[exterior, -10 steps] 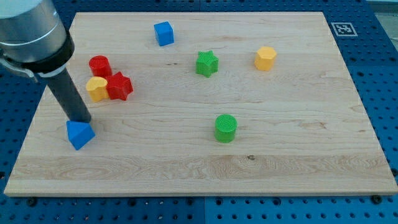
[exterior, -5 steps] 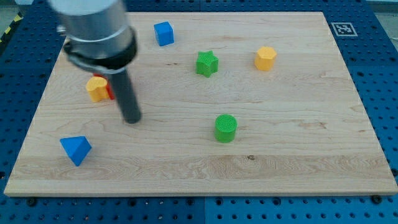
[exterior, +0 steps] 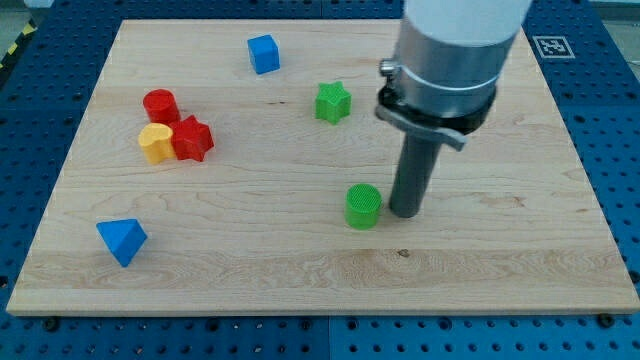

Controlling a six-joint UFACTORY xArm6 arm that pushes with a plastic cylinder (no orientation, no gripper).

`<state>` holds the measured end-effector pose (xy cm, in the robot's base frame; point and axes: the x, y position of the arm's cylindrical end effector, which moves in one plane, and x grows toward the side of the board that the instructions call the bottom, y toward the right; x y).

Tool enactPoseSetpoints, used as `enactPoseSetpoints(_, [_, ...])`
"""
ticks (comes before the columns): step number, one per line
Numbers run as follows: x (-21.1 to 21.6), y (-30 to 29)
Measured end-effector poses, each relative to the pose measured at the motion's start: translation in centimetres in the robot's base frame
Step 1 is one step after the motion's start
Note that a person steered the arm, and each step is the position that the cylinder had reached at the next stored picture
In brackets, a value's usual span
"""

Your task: Push the green circle to the right side of the blue triangle

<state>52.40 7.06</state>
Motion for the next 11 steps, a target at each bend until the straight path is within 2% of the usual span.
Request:
enactPoseSetpoints(3, [0.1, -10.5])
enactPoseSetpoints(6, [0.1, -17.7])
enactPoseSetpoints(8, [-1.1, -19.4])
enactPoseSetpoints(11, [0.1, -22.7])
